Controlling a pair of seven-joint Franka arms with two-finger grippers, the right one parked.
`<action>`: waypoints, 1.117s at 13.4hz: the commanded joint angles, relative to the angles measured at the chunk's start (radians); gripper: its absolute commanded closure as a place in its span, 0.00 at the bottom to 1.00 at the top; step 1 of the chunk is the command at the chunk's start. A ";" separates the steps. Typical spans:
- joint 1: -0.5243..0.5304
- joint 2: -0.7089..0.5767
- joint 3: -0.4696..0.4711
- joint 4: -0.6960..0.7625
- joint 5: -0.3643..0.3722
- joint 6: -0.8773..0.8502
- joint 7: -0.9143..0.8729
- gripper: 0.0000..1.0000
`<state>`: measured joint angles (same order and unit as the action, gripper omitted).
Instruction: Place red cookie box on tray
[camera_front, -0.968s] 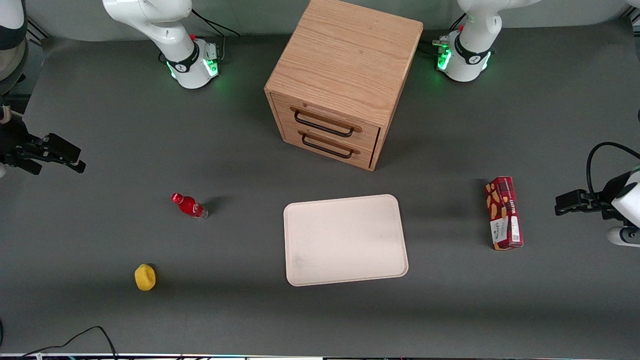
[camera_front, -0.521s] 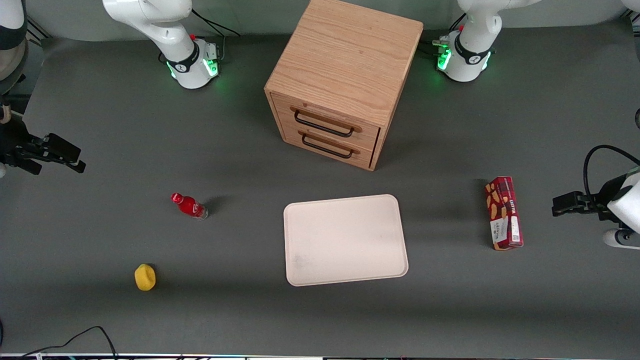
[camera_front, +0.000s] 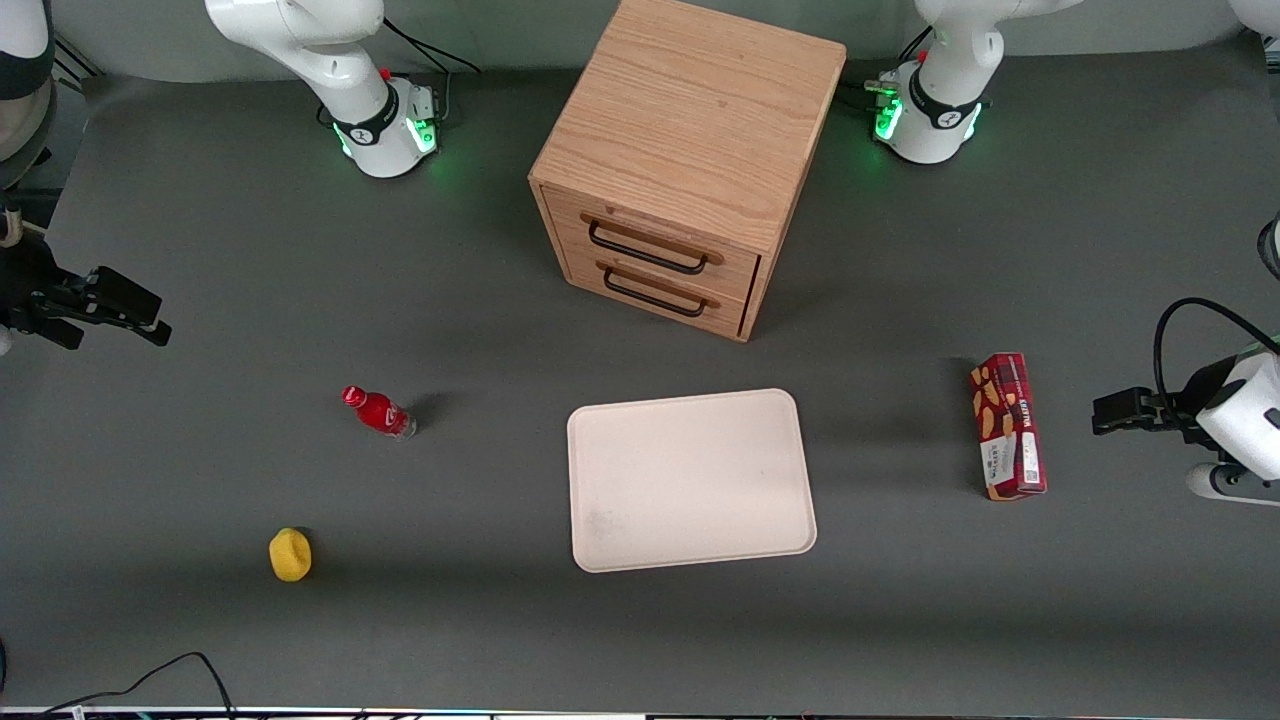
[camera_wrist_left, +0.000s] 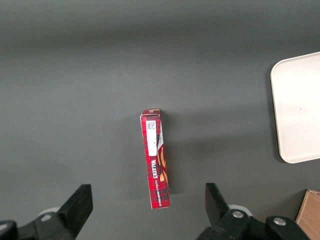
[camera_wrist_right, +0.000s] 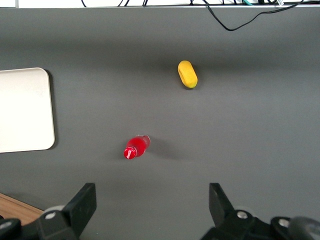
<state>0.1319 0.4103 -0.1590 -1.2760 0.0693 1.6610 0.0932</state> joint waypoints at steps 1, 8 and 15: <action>0.005 -0.007 0.004 -0.017 -0.003 -0.003 0.000 0.00; 0.005 -0.008 0.006 -0.042 0.000 0.003 0.002 0.00; 0.000 -0.013 0.006 -0.071 0.003 0.020 0.000 0.00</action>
<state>0.1367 0.4190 -0.1575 -1.3183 0.0695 1.6641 0.0933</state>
